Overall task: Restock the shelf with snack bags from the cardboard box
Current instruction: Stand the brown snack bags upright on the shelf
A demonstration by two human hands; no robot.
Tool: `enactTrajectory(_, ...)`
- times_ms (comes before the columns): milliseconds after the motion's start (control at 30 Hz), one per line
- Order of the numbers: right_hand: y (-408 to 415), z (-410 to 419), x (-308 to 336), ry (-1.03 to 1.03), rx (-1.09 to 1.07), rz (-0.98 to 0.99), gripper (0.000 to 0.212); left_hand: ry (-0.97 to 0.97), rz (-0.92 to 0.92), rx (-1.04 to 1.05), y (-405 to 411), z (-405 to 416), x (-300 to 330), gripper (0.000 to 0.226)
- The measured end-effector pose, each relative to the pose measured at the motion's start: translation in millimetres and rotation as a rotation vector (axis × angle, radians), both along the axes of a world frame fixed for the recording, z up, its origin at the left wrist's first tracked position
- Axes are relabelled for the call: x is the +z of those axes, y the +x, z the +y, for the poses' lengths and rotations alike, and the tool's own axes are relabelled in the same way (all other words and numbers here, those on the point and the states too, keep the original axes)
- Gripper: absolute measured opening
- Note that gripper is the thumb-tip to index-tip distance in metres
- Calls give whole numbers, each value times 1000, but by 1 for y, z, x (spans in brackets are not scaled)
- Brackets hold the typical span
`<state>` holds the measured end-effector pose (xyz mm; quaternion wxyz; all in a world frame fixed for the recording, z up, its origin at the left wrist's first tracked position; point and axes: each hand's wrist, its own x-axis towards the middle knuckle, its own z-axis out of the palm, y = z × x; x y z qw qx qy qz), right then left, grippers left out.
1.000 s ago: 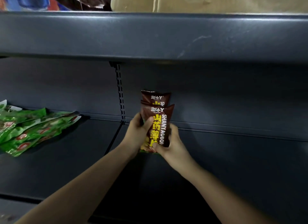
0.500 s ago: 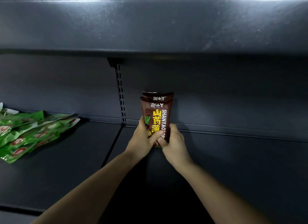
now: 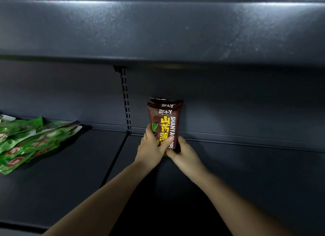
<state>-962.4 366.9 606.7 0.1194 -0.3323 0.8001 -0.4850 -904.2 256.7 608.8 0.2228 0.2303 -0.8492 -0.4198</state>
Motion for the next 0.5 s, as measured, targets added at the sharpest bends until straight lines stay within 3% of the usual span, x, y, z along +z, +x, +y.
enactTrajectory(167, 4, 1, -3, 83, -77, 105, 35, -135, -135, 66, -1, 0, 3, 86)
enactTrajectory(333, 4, 4, 3, 64, -82, 87, 32, -208, -287, 121, 5, 6, 13, 96)
enactTrajectory(500, 7, 29, 16, 29, -215, 123, 32, -355, -66, 268, 21, 22, 18, 64)
